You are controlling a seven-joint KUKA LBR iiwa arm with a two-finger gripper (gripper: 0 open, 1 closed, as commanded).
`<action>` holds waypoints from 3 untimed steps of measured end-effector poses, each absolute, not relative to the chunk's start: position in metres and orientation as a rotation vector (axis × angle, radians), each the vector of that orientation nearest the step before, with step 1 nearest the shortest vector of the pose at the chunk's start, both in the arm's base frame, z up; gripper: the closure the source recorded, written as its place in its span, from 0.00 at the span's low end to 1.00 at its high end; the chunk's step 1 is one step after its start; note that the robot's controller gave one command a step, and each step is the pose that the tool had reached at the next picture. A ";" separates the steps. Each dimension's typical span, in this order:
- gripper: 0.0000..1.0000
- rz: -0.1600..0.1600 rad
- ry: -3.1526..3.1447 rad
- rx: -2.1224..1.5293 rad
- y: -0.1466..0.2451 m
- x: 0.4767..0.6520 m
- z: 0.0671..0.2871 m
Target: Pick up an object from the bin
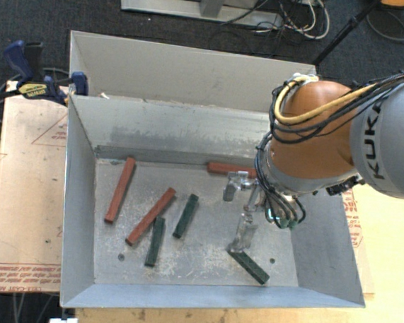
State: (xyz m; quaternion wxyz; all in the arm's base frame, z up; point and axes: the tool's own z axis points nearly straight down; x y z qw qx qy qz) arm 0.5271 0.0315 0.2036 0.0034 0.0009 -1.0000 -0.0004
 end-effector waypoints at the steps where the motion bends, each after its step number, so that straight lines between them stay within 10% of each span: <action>1: 0.00 -0.002 -3.142 0.001 0.031 0.529 0.207; 3: 0.00 -0.001 -3.047 0.779 0.092 0.559 0.146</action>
Offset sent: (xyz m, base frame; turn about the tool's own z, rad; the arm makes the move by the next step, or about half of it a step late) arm 0.0392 0.0721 -0.1336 -0.4115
